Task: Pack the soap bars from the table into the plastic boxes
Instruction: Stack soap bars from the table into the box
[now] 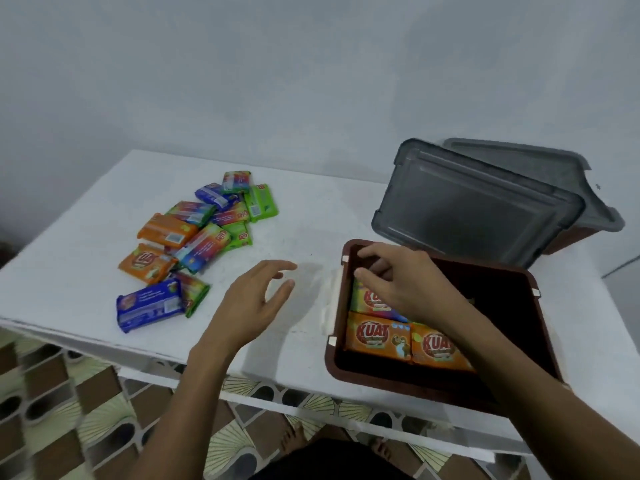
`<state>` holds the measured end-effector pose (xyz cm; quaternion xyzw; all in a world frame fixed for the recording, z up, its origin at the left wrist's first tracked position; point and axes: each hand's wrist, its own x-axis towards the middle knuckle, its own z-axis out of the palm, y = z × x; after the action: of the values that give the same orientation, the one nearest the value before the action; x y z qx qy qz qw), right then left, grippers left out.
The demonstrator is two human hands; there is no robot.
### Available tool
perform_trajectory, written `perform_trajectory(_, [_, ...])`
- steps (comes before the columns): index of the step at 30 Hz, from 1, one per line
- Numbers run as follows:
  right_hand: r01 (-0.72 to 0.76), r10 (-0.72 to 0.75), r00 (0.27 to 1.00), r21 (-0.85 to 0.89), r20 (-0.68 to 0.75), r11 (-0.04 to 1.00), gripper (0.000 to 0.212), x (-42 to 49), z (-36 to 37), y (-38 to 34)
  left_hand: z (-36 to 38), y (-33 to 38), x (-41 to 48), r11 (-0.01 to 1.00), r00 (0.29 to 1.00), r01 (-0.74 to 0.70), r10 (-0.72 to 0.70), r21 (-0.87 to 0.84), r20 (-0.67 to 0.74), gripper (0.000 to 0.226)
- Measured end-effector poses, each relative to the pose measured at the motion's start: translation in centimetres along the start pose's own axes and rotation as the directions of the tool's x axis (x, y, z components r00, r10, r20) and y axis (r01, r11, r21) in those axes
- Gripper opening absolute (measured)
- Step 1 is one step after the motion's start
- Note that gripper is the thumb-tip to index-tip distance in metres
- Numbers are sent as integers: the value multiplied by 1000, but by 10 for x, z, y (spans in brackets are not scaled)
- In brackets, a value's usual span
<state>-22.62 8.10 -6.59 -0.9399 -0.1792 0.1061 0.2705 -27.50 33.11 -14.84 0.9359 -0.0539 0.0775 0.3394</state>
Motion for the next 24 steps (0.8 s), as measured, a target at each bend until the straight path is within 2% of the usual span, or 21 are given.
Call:
perform_trajectory(3, [119, -120, 992, -36, -30, 992, 39, 29, 19, -28, -22, -33, -11, 994, 997, 79, -77, 82, -27, 30])
perform_trajectory(6, [217, -217, 976, -140, 12, 966, 40, 60, 42, -59, -45, -67, -25, 973, 983, 178, -171, 149, -60, 33])
perform_trajectory(11, [368, -340, 929, -261, 146, 892, 45, 113, 91, -109, -76, -112, -47, 912, 952, 306, -286, 272, -112, 48])
perform_trajectory(16, [497, -407, 864, -368, 297, 786, 54, 170, 151, -139, -86, -142, -61, 850, 910, 409, -408, 332, -74, 74])
perform_trajectory(20, [641, -470, 763, -424, 444, 640, 65, 202, 177, -153, -86, -155, -65, 836, 909, 402, -414, 374, -52, 79])
perform_trajectory(24, [667, -464, 745, -504, 479, 549, 63, 221, 190, -161, -85, -161, -64, 832, 918, 378, -392, 407, -51, 79])
